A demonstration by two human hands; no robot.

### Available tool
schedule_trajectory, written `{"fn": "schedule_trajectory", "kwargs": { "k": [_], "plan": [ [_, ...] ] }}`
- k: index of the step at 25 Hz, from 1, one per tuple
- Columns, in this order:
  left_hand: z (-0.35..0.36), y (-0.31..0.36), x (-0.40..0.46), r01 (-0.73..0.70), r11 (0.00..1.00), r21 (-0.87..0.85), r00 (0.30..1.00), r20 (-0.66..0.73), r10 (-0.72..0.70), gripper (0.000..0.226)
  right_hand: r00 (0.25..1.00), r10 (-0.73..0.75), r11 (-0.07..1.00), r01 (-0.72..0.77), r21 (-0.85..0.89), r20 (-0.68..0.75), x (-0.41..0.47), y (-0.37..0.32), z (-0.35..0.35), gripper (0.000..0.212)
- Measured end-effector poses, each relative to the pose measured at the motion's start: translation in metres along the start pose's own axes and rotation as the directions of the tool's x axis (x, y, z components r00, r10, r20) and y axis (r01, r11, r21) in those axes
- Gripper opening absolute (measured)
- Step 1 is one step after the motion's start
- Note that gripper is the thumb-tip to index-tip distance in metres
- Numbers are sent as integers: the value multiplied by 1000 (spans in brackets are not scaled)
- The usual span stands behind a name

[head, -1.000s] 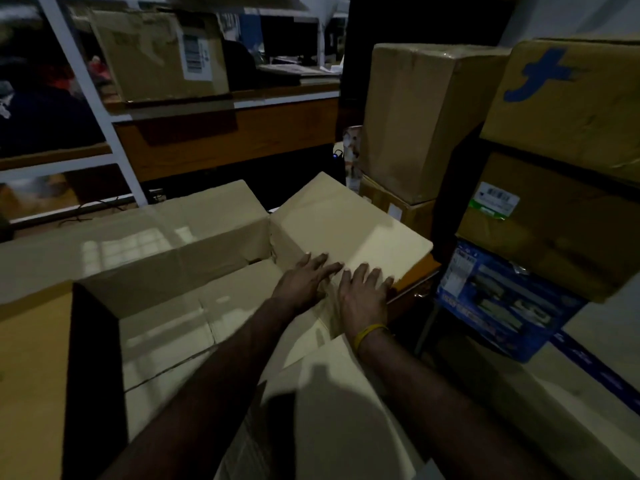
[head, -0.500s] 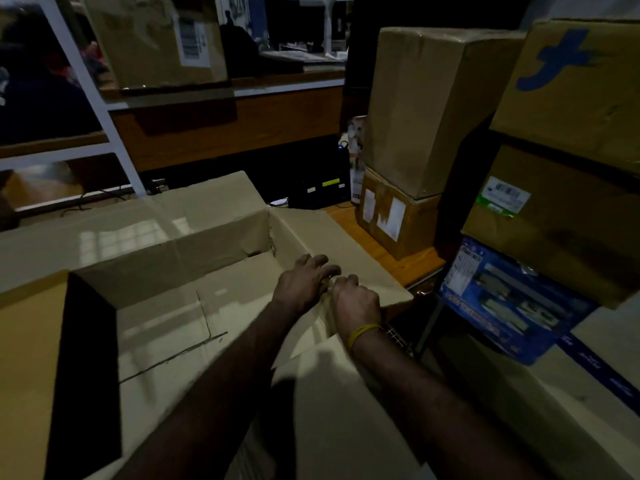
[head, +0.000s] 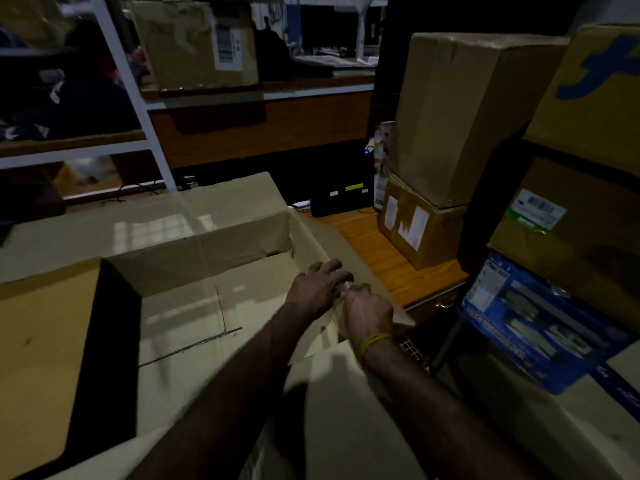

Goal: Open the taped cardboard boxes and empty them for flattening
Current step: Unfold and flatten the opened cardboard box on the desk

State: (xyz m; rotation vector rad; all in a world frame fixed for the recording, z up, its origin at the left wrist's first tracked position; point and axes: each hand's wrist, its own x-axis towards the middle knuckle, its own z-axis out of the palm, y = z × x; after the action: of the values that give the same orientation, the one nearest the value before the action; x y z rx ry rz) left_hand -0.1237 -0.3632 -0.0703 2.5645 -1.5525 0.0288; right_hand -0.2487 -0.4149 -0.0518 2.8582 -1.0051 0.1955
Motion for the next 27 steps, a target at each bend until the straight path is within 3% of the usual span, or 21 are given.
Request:
{"fn": "schedule_trajectory", "kwargs": {
  "k": [5,10,15,20,23,27],
  "plan": [
    [5,-15,-33,101,992,81,994,-46,-98,66,995,-7,1000,10,29,-104,-7,-5,15,45],
    [-16,-38,-108,411,908,79,905,-157,-396,65,992,-120,979,126,163,-47,-19,-44,6,65],
    [-43,-65,-209,648,753,117,759,-180,-626,65,948,-314,911,314,267,-45,-41,-104,-10,67],
    [-70,-98,-305,791,596,135,611,-199,-766,68,851,-521,801,512,311,-59,-76,-188,-25,67],
    [-76,-108,-349,831,546,105,556,-192,-809,68,779,-621,733,615,290,-81,-96,-235,-34,66],
    [-84,-106,-374,852,521,46,522,-146,-840,69,739,-672,701,654,285,-44,-109,-282,-44,70]
  ]
}}
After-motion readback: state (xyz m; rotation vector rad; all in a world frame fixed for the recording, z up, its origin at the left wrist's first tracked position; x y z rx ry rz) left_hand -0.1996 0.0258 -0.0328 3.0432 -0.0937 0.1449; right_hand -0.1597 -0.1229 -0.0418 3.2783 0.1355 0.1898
